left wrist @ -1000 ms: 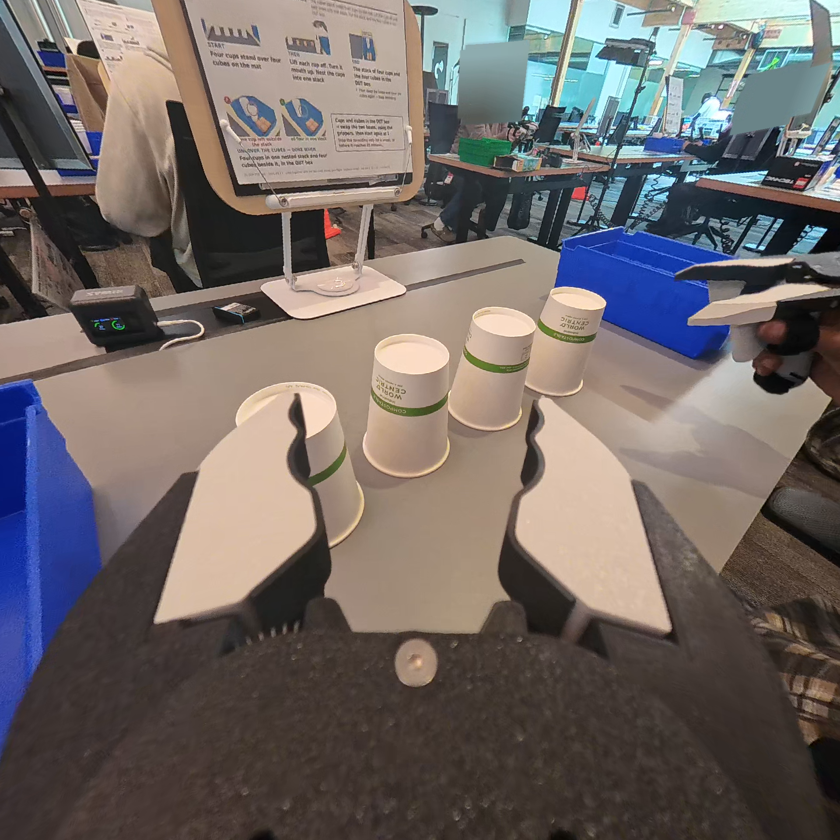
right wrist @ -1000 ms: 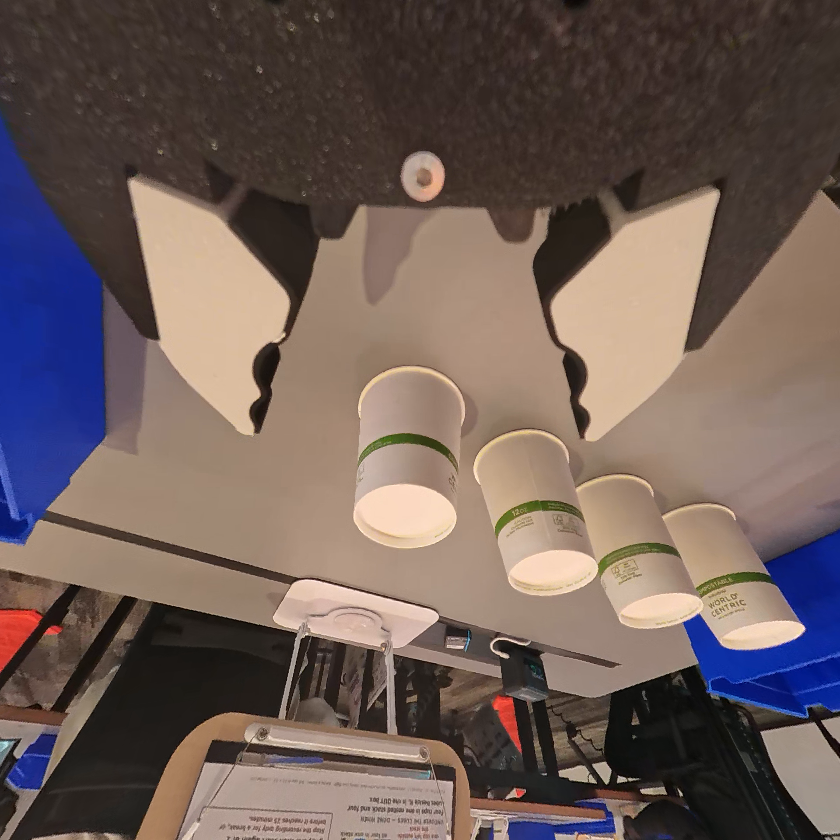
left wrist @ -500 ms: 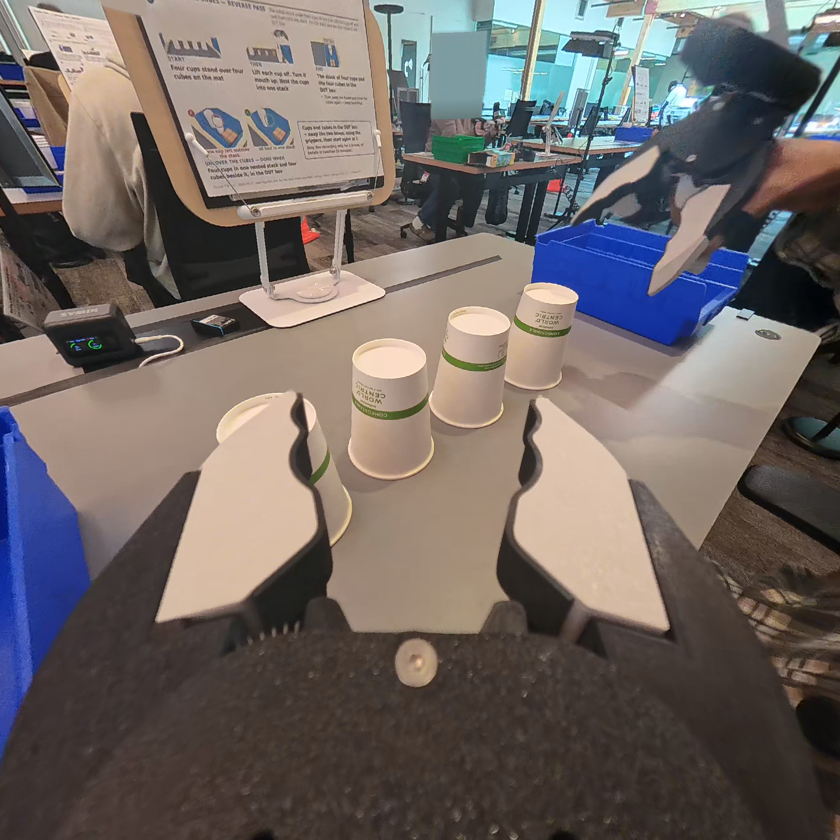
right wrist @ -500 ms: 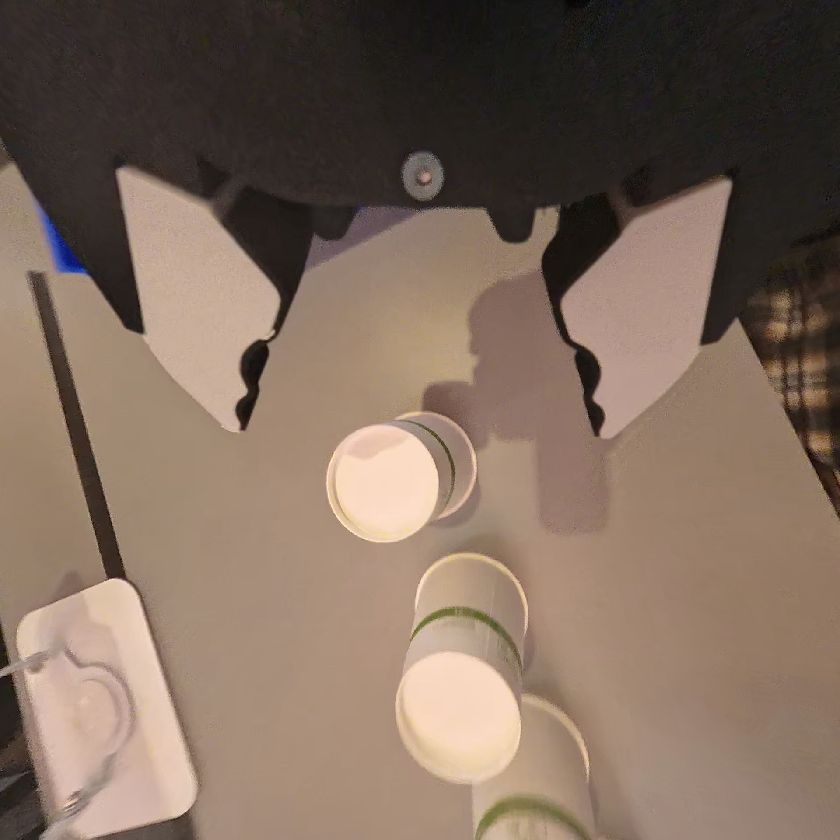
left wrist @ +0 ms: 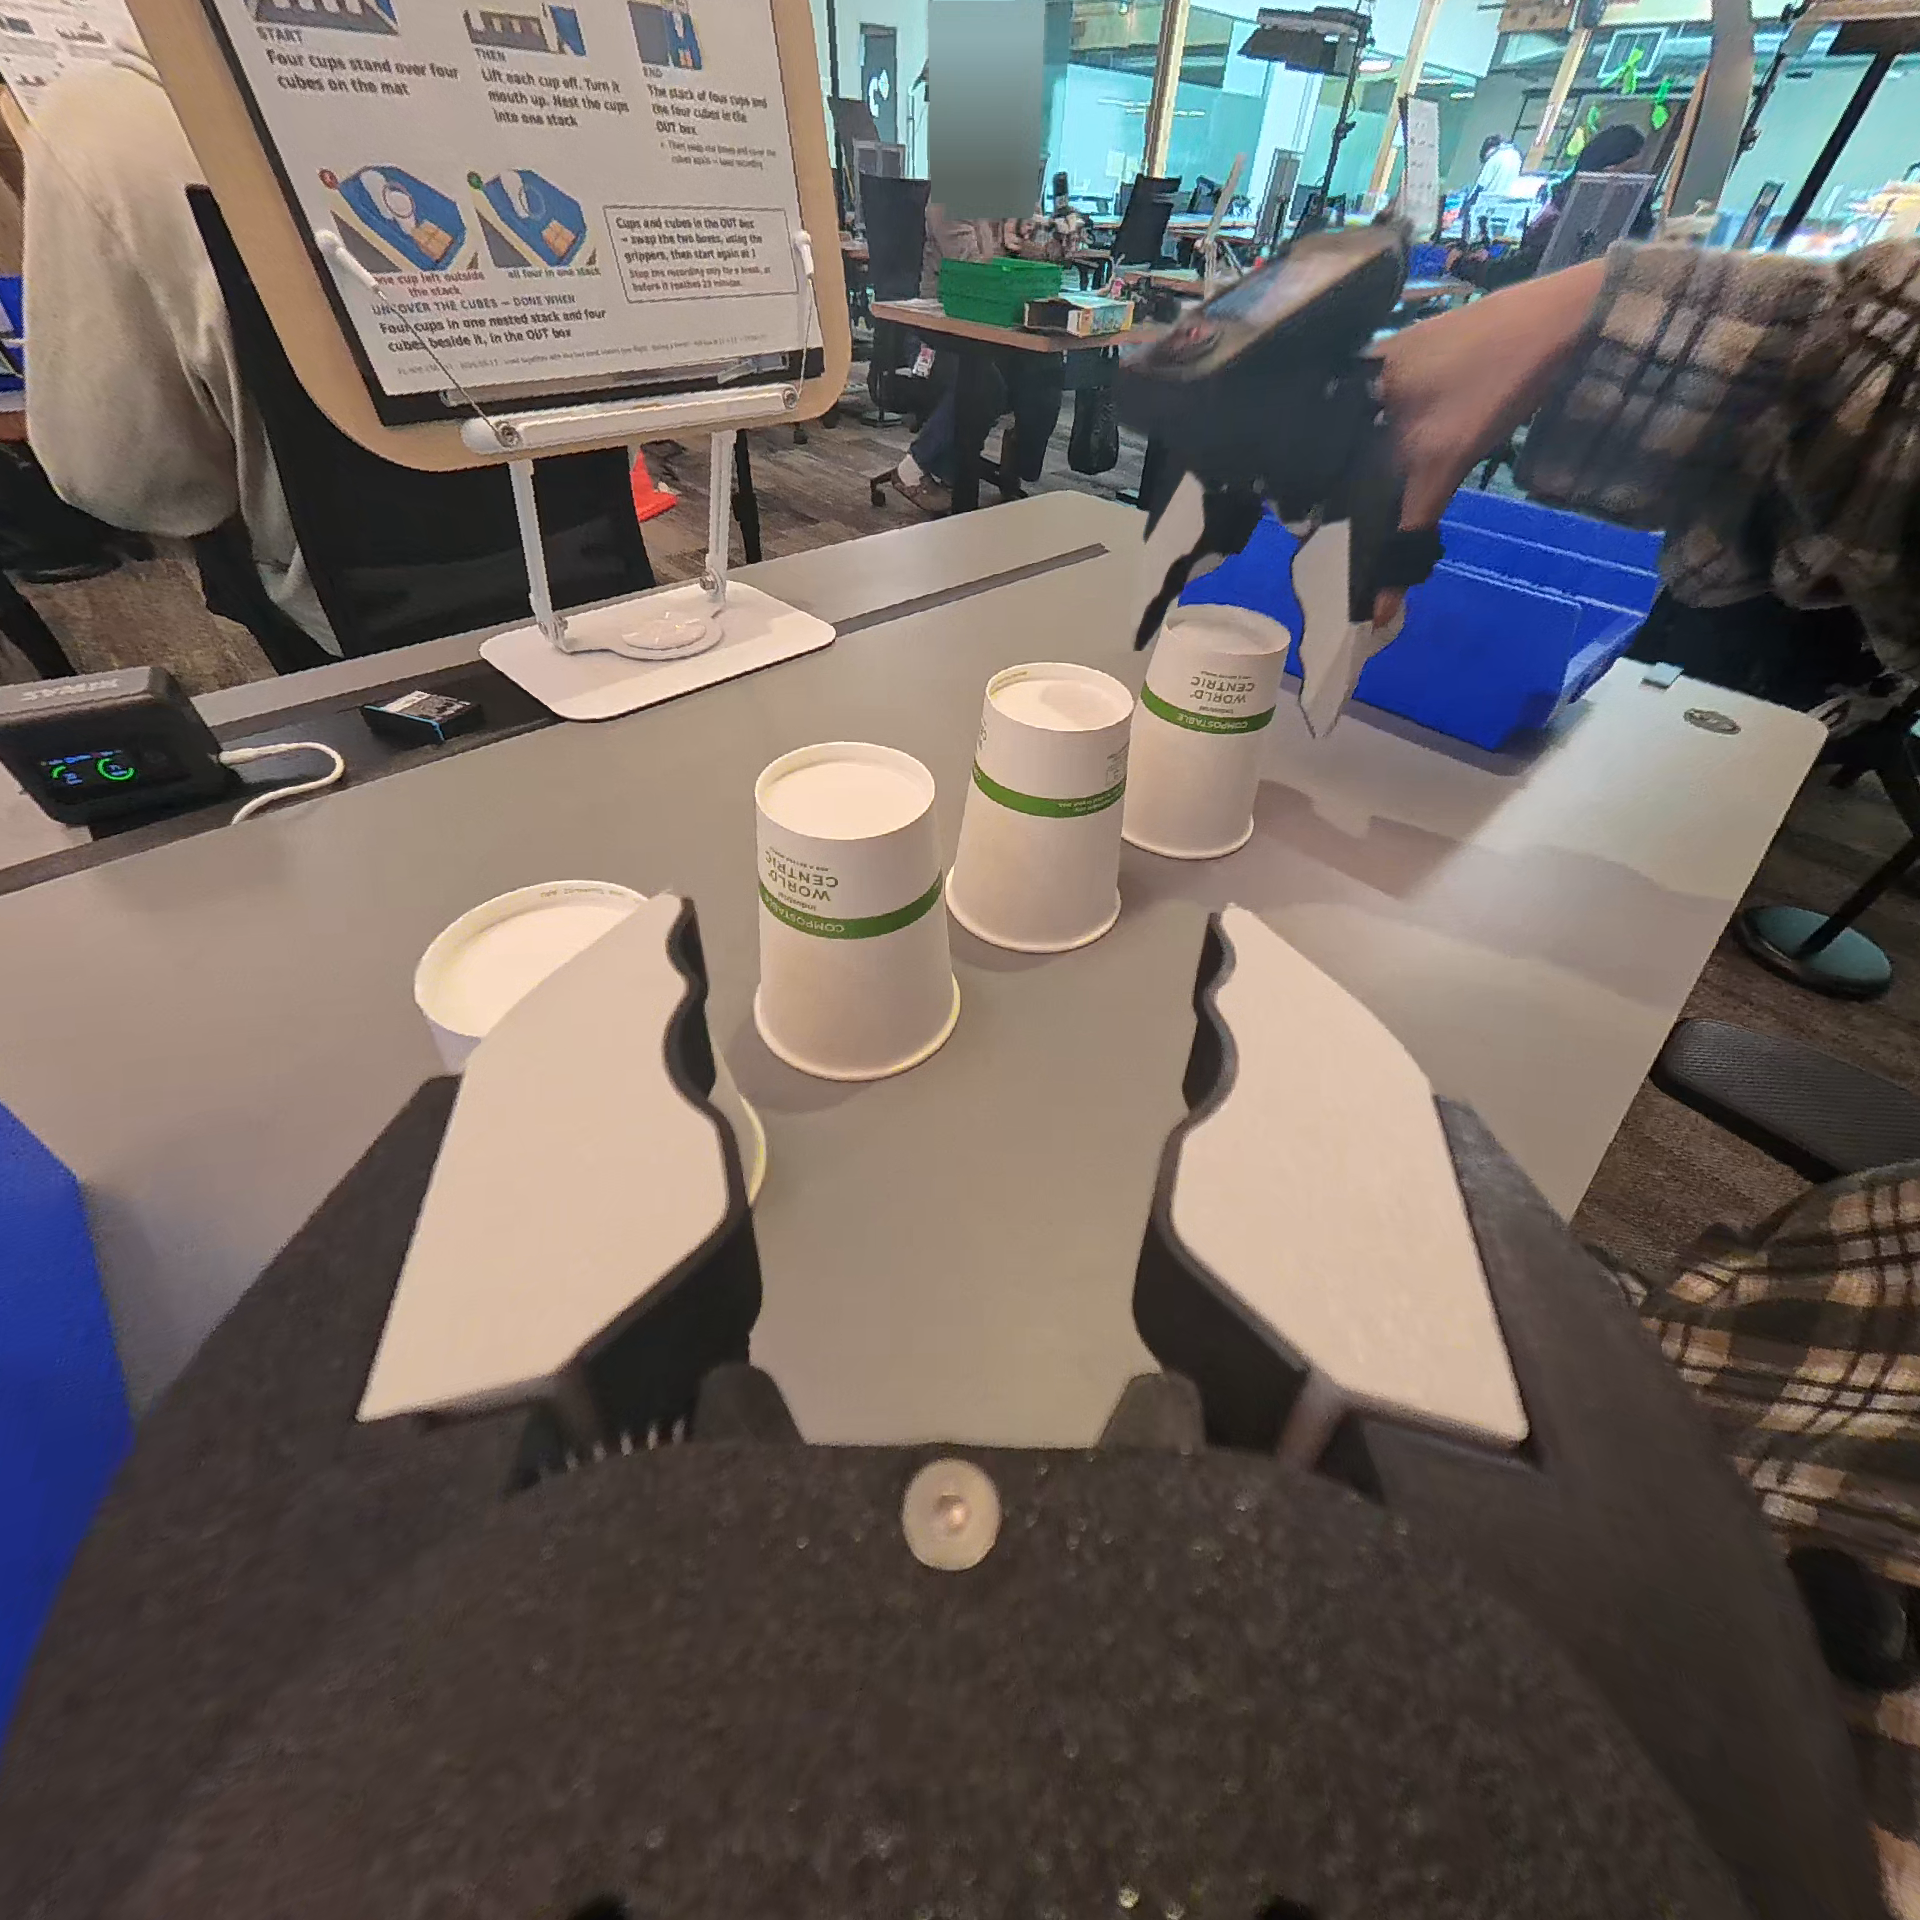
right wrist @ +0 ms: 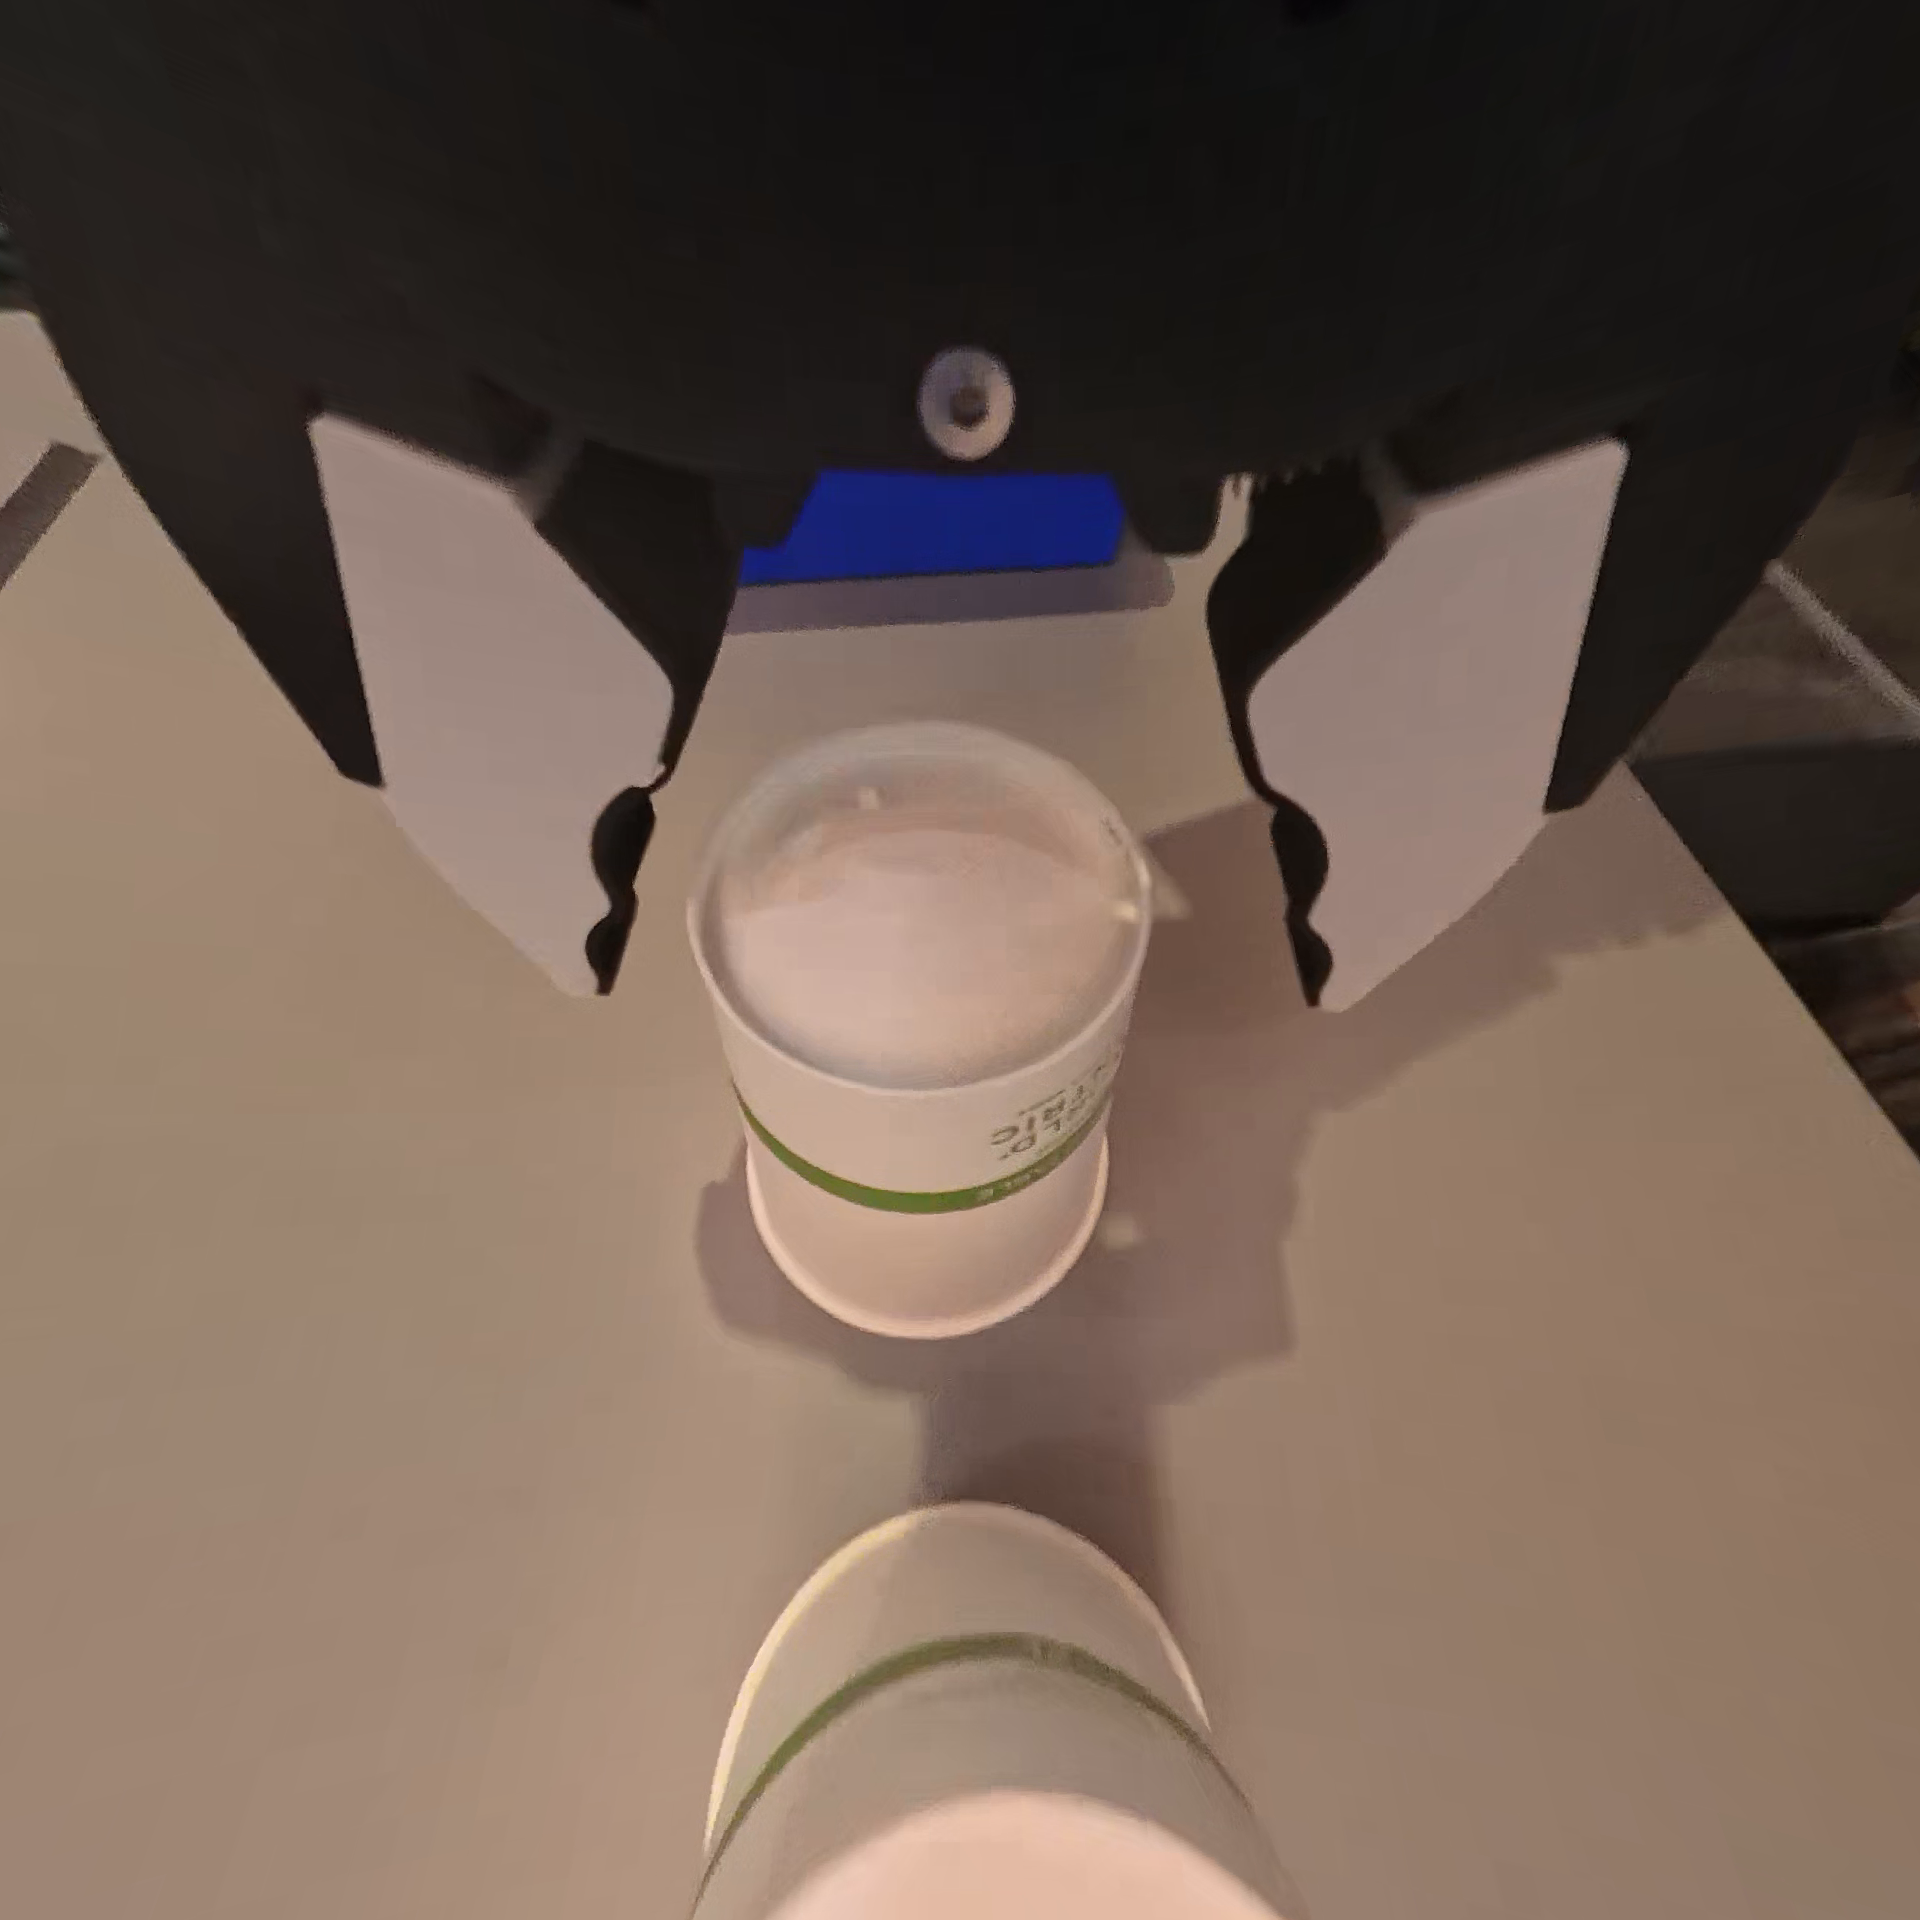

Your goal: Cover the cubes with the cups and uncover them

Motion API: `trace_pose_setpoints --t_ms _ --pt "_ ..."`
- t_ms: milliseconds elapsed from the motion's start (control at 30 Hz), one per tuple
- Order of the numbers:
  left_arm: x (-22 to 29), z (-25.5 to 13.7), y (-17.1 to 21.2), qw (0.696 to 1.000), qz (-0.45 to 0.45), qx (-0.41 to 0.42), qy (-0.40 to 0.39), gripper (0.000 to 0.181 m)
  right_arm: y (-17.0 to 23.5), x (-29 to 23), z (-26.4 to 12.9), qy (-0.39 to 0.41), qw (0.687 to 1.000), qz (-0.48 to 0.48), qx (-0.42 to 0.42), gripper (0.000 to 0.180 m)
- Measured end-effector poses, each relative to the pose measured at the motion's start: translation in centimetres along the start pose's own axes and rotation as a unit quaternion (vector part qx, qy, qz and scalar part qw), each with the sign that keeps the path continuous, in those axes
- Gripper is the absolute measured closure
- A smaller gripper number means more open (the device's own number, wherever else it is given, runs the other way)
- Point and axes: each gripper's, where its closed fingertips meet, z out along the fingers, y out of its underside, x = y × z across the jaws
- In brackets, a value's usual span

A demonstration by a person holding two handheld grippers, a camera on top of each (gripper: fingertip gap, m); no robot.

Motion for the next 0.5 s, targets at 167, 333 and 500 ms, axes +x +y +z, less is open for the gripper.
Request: trace_pose_setpoints --t_ms 167,333,500 --pt "0.5 0.7 0.5 0.999 -0.026 0.002 0.024 0.092 0.5 0.4 0.7 0.003 1.0 0.015 -0.025 0.091" --pt "1.7 1.6 0.6 0.997 -0.062 0.006 0.054 0.091 0.0 0.4 -1.1 0.004 0.999 0.026 0.033 0.09" --pt "3.2 2.3 0.2 0.992 -0.09 0.016 0.085 0.092 0.6 0.1 -3.3 0.025 0.998 0.025 0.056 0.09"
